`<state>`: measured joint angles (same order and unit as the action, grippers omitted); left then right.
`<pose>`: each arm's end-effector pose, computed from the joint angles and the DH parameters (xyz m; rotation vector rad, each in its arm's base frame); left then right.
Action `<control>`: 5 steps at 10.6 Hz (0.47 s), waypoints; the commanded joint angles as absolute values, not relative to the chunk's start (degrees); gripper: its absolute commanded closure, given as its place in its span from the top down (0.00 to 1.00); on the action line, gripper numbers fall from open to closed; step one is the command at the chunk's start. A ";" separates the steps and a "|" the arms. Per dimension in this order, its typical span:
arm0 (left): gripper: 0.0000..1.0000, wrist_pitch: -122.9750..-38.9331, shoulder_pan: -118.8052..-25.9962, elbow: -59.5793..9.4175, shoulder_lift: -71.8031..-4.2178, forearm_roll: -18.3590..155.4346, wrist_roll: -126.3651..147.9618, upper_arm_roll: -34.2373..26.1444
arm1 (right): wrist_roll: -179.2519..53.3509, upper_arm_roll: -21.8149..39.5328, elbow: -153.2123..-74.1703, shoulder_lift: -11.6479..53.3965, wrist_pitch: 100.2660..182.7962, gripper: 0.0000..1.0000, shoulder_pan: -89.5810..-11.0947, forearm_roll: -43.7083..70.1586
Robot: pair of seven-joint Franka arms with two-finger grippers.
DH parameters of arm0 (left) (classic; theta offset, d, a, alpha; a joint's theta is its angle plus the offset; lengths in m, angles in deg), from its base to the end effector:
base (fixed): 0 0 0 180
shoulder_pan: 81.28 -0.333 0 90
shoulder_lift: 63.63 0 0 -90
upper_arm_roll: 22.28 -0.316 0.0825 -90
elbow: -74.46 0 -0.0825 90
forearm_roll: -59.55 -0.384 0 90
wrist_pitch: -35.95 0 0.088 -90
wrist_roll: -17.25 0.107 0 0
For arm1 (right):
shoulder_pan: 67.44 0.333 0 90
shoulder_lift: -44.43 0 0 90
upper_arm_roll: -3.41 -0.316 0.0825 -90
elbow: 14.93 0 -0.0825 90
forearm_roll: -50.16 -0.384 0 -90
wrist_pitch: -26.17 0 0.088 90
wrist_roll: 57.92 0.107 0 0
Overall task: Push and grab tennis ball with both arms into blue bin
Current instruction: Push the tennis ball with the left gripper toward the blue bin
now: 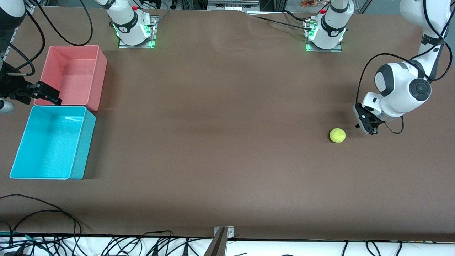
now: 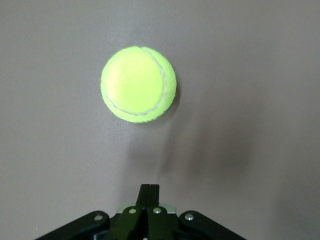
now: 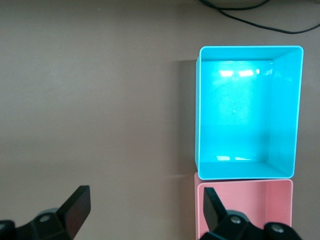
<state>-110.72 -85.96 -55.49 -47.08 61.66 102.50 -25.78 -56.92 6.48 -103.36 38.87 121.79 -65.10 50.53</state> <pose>0.5326 0.0775 0.2313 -2.4842 1.9219 -0.0073 0.5925 -0.0067 0.5907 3.1294 -0.0459 0.0448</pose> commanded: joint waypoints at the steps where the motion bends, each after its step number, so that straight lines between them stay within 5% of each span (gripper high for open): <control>1: 0.00 -111.62 -86.20 -52.20 -43.95 62.09 108.13 -25.89 | -57.83 6.31 -102.82 38.80 121.89 1.00 -65.41 49.29; 5: 0.00 -112.85 -86.11 -49.65 -41.23 62.27 111.71 -25.80 | -58.01 6.31 -102.82 38.80 121.89 1.00 -65.50 49.28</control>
<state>-112.48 -85.96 -52.37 -43.70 61.67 107.31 -25.85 -56.93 6.46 -103.36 38.86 121.86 -65.08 50.22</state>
